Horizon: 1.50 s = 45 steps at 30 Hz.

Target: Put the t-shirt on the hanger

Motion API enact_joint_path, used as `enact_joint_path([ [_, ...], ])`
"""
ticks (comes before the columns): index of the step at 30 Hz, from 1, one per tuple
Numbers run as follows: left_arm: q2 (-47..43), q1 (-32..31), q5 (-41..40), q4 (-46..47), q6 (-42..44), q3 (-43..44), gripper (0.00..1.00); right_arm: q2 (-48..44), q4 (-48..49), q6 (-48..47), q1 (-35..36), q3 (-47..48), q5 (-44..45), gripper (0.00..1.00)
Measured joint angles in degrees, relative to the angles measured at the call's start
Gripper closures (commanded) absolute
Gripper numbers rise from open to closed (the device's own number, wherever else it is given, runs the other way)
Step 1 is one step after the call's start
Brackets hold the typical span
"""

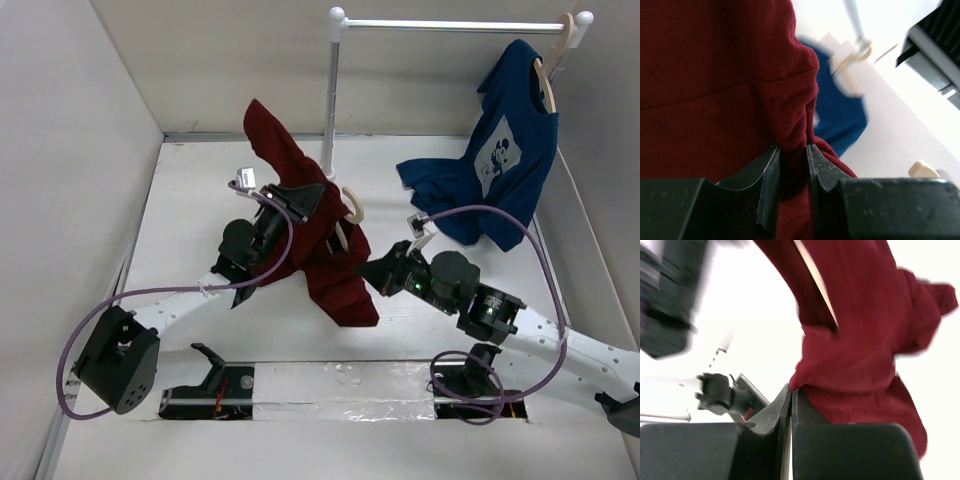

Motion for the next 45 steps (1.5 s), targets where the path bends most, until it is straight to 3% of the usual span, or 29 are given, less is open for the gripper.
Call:
enact_joint_path([
  [6,-0.7,1.3,4.7,-0.8,-6.6,-8.2,1.00,7.0,0.5,-2.4,0.0,6.2,-2.3,1.00],
  [12,-2.6,4.9,9.6,0.7,-11.8,-13.0,1.00,13.6,2.1,-1.2,1.2,1.0,-5.4,0.97],
  [14,-2.5,5.0,11.1,1.4,-13.3,-14.4,1.00,13.9,1.8,-0.5,1.6,-1.3,-5.6,0.87],
  [15,-2.4,5.0,11.8,1.5,-13.8,-14.9,1.00,13.8,1.7,-0.2,1.6,-1.9,-5.6,0.75],
  [16,-2.2,4.9,12.4,1.7,-14.3,-15.3,1.00,13.5,1.6,0.2,1.8,-2.4,-5.6,0.69],
  [20,-0.1,4.9,13.7,2.1,-14.9,-16.1,1.00,11.6,1.4,0.0,1.8,-2.4,-4.9,0.51],
  [24,3.1,5.0,14.1,4.0,-15.7,-17.1,1.00,10.1,0.5,-0.5,1.9,-0.9,-3.8,0.52],
  [25,3.9,5.0,14.2,4.7,-16.0,-17.4,1.00,9.7,0.4,-0.6,1.9,-0.4,-3.8,0.80],
  [27,5.3,5.0,14.5,5.8,-16.8,-17.7,1.00,9.2,0.8,-1.0,1.9,0.0,-3.6,1.00],
  [32,6.8,5.0,15.2,8.9,-18.1,-18.1,1.00,10.3,2.9,-1.2,2.1,0.0,-1.9,1.00],
  [33,6.8,4.9,15.2,9.1,-18.2,-18.2,1.00,11.0,3.6,-1.3,2.2,0.0,-1.3,0.98],
  [34,6.8,4.8,15.3,9.3,-18.3,-18.2,1.00,11.7,4.4,-1.4,2.2,0.0,-0.9,0.88],
  [37,6.6,4.0,14.9,9.1,-18.1,-18.2,1.00,13.8,6.7,-2.1,2.2,0.0,-0.1,0.72],
  [45,3.6,3.0,14.7,7.1,-17.7,-18.2,1.00,16.8,11.8,-3.7,2.2,0.0,3.3,0.67],
])
